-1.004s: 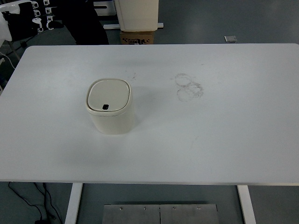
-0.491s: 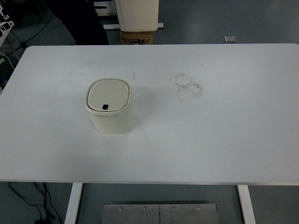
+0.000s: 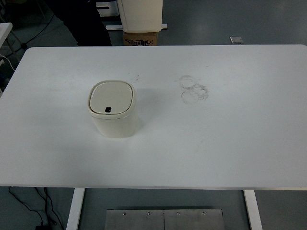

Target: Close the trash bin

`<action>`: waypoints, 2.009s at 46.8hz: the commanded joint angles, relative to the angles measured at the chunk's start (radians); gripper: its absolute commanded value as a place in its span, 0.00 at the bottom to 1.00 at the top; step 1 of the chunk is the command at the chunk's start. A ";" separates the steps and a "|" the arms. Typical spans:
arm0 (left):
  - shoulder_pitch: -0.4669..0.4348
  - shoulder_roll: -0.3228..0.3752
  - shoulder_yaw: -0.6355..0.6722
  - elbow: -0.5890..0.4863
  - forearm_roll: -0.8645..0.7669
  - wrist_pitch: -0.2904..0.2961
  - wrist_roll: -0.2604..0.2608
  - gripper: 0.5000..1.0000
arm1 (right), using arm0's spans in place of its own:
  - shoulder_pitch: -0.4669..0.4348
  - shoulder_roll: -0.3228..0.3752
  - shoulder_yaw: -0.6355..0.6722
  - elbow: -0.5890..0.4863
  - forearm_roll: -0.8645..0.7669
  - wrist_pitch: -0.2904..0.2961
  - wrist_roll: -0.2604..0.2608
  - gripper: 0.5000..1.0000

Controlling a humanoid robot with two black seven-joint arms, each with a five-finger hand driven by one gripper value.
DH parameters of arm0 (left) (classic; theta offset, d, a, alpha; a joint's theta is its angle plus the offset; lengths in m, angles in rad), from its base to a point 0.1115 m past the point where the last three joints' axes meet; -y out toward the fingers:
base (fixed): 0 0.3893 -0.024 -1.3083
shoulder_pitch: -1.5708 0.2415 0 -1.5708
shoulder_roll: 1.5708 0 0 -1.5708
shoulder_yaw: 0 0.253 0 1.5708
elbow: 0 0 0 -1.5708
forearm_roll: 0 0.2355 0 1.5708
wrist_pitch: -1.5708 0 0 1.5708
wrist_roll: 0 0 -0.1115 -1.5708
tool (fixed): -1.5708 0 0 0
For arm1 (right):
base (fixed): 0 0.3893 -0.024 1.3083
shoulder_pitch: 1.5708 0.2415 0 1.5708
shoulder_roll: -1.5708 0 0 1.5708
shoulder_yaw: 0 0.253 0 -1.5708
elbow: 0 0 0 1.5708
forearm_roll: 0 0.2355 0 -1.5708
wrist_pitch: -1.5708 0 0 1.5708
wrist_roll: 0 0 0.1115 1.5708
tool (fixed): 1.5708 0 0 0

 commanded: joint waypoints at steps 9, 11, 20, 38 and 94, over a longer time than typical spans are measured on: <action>0.036 -0.039 -0.059 0.075 -0.021 0.031 0.000 1.00 | 0.000 0.000 0.000 0.000 0.000 0.000 0.001 0.98; 0.045 -0.042 -0.065 0.076 -0.023 0.030 0.000 1.00 | 0.000 0.000 0.000 0.000 0.000 0.000 0.001 0.98; 0.066 -0.099 -0.074 0.078 -0.023 0.028 0.000 1.00 | 0.000 0.000 0.000 0.000 0.000 0.000 0.001 0.98; 0.123 -0.170 -0.131 0.078 -0.021 -0.013 -0.002 1.00 | 0.000 0.000 0.000 0.000 0.000 0.000 0.000 0.98; 0.194 -0.220 -0.150 0.076 -0.010 -0.044 -0.034 1.00 | 0.000 0.000 0.000 0.000 -0.003 0.000 0.001 0.98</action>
